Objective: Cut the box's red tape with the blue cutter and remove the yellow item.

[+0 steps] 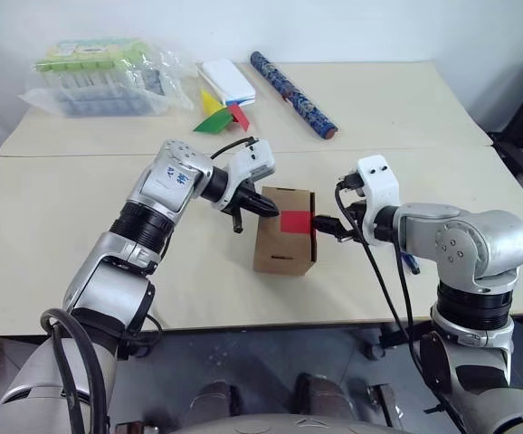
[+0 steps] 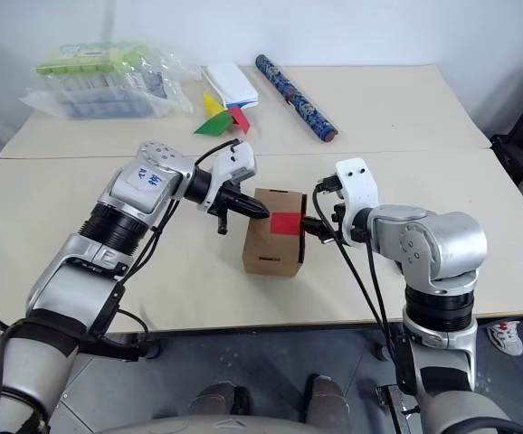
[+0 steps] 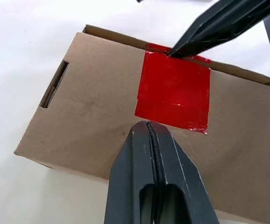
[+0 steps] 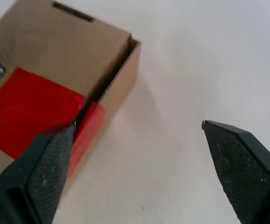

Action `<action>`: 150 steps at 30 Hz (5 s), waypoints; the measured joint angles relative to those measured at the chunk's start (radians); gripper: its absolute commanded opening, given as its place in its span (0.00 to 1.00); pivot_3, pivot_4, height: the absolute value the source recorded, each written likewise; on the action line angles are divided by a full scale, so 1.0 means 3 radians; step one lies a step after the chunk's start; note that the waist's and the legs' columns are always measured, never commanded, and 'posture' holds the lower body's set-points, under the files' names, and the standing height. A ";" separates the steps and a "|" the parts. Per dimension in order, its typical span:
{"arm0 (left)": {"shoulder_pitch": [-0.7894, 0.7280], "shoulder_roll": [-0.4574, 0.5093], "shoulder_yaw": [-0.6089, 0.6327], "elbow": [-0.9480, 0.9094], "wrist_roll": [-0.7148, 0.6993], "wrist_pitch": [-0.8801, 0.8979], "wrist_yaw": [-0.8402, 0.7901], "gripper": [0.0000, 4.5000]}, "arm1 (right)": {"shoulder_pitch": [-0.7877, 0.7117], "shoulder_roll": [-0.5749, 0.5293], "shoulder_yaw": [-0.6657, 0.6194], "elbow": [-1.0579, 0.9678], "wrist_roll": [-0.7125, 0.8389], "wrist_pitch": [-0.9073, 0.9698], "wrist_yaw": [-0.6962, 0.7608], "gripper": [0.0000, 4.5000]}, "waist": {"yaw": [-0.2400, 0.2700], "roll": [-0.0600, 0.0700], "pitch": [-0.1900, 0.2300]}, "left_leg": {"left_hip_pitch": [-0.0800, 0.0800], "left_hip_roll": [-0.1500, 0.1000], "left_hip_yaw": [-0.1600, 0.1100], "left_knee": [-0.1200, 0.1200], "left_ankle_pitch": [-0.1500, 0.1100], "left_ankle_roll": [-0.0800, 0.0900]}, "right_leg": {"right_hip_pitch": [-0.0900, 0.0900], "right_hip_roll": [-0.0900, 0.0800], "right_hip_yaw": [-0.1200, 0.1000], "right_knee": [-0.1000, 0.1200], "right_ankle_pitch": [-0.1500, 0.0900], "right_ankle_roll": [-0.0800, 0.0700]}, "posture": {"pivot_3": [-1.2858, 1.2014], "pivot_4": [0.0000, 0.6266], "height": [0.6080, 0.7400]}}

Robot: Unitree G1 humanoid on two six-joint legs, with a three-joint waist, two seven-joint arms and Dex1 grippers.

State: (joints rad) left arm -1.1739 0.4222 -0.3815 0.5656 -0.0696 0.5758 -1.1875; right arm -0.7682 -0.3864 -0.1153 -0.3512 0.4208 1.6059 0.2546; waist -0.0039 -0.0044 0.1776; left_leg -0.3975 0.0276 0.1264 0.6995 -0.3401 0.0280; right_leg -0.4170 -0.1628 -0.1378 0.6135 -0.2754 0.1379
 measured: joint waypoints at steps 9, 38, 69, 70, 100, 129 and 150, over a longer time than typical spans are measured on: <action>0.0005 0.0038 -0.0012 -0.0038 0.0076 -0.0016 -0.0059 0.00 | 0.0064 -0.0250 0.0098 0.0000 0.0267 -0.0054 -0.0140 1.00 | 0.0002 0.0000 -0.0001 | 0.0003 0.0001 -0.0001 -0.0001 0.0000 0.0000 | 0.0001 0.0000 0.0000 0.0003 0.0000 0.0000 | 0.52 0.24 1.00; 0.0211 0.0155 -0.0028 -0.0528 0.0120 0.0158 -0.0051 0.00 | 0.0278 -0.0474 -0.0143 0.0680 0.0852 0.0012 0.0393 1.00 | 0.0000 -0.0001 -0.0001 | 0.0009 0.0002 0.0004 -0.0004 -0.0001 0.0001 | 0.0005 0.0000 0.0005 -0.0002 0.0000 0.0000 | 0.52 0.24 1.00; 0.0268 0.0233 -0.0006 -0.0651 0.0128 0.0313 -0.0053 0.00 | 0.0130 -0.0006 -0.0325 0.1303 0.0938 0.0013 0.0516 0.01 | -0.0068 -0.0002 -0.0003 | 0.0029 0.0004 -0.0011 -0.0005 -0.0001 0.0001 | 0.0012 -0.0001 0.0017 0.0013 0.0000 -0.0001 | 0.52 0.24 1.00; 0.0272 0.0233 -0.0006 -0.0654 0.0128 0.0312 -0.0053 0.00 | 0.0130 -0.0006 -0.0327 0.1303 0.0939 0.0013 0.0513 0.01 | -0.0067 -0.0002 -0.0003 | 0.0029 0.0004 -0.0011 -0.0005 -0.0001 0.0001 | 0.0012 -0.0001 0.0018 0.0013 0.0000 -0.0001 | 0.52 0.24 1.00; 0.0568 0.0360 0.0177 -0.1088 0.0120 0.0480 0.0140 0.00 | -0.0111 -0.0249 -0.0413 0.0660 0.2818 0.0012 -0.1804 0.01 | 0.0057 -0.0001 -0.0003 | 0.0027 0.0009 -0.0019 -0.0002 -0.0001 0.0005 | 0.0016 -0.0009 0.0018 0.0006 0.0000 -0.0001 | 0.52 0.24 1.00; 0.0707 0.0411 0.0321 -0.0778 0.0054 0.0661 0.0399 0.00 | -0.0816 -0.1412 0.1138 0.0656 0.5110 -0.1212 -0.3280 0.01 | 0.0042 -0.0009 0.0002 | -0.0025 0.0009 -0.0017 0.0000 0.0001 0.0015 | -0.0018 -0.0011 0.0008 -0.0017 0.0001 0.0000 | 0.52 0.24 1.00; 0.0731 0.0629 0.0701 -0.1640 -0.0974 0.1309 0.0013 0.00 | -0.0955 -0.1589 0.1404 0.0794 0.5110 -0.1173 -0.3141 0.01 | -0.0004 -0.0018 0.0007 | -0.0035 0.0004 -0.0011 -0.0006 0.0001 0.0011 | -0.0037 -0.0004 0.0010 -0.0008 0.0004 0.0005 | 0.52 0.24 1.00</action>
State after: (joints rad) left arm -0.9548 0.6110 -0.1713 0.0736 -0.3617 0.9686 -1.1834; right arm -1.0547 -0.8630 0.3057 -0.1129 1.9537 1.2539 -0.6876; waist -0.0052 -0.0098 0.1797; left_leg -0.4081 0.0289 0.1232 0.6977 -0.3397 0.0314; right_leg -0.4281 -0.1640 -0.1348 0.6110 -0.2743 0.1395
